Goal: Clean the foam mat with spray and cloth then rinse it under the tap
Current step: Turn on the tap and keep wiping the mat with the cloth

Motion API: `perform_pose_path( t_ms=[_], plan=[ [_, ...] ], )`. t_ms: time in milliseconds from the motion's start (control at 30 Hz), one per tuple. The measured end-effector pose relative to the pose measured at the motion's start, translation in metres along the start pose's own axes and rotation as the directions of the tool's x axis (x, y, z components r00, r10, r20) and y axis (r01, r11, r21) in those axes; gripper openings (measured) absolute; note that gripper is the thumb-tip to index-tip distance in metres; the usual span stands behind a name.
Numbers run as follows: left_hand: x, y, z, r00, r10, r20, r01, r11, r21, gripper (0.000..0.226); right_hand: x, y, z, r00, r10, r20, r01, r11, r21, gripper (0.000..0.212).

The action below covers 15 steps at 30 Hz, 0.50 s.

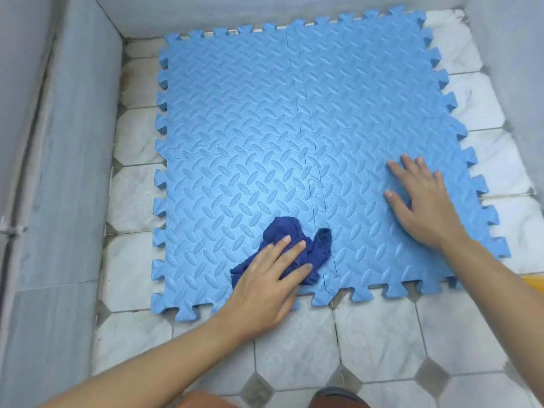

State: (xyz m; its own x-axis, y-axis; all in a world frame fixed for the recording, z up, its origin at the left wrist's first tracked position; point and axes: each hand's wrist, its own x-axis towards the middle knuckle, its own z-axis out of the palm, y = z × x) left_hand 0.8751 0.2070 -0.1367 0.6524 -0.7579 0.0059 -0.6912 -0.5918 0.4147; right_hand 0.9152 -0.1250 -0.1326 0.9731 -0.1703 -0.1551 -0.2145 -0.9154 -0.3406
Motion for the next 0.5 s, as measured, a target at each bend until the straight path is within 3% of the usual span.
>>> perform_pose_path(
  t_ms=[100, 167, 233, 300, 400, 500],
  plan=[
    [0.004, -0.012, -0.011, 0.998, -0.048, 0.049, 0.042, 0.991, 0.127, 0.022, -0.010, 0.031, -0.012, 0.993, 0.074, -0.096, -0.075, 0.997, -0.015, 0.060],
    [0.001, -0.042, -0.019, 0.987, -0.162, 0.016, 0.157, 0.972, 0.177, 0.027, -0.023, 0.044, -0.010, 0.984, 0.106, -0.144, -0.121, 0.987, -0.104, 0.059],
    [0.005, -0.079, -0.032, 0.928, -0.364, -0.074, 0.370, 0.923, 0.104, 0.039, -0.031, 0.046, -0.002, 0.975, 0.125, -0.183, -0.150, 0.980, -0.129, 0.059],
    [0.026, -0.110, -0.044, 0.837, -0.521, -0.167, 0.525, 0.851, -0.025, 0.048, -0.031, 0.042, 0.004, 0.936, 0.234, -0.264, -0.267, 0.959, -0.095, 0.058],
    [0.085, -0.133, -0.047, 0.798, -0.561, -0.220, 0.550, 0.827, -0.115, 0.048, -0.030, 0.041, 0.006, 0.872, 0.373, -0.318, -0.400, 0.916, -0.022, 0.056],
    [0.168, -0.130, -0.043, 0.856, -0.469, -0.217, 0.451, 0.883, -0.131, 0.044, -0.032, 0.043, 0.008, 0.874, 0.337, -0.351, -0.355, 0.935, 0.013, 0.056]
  ],
)
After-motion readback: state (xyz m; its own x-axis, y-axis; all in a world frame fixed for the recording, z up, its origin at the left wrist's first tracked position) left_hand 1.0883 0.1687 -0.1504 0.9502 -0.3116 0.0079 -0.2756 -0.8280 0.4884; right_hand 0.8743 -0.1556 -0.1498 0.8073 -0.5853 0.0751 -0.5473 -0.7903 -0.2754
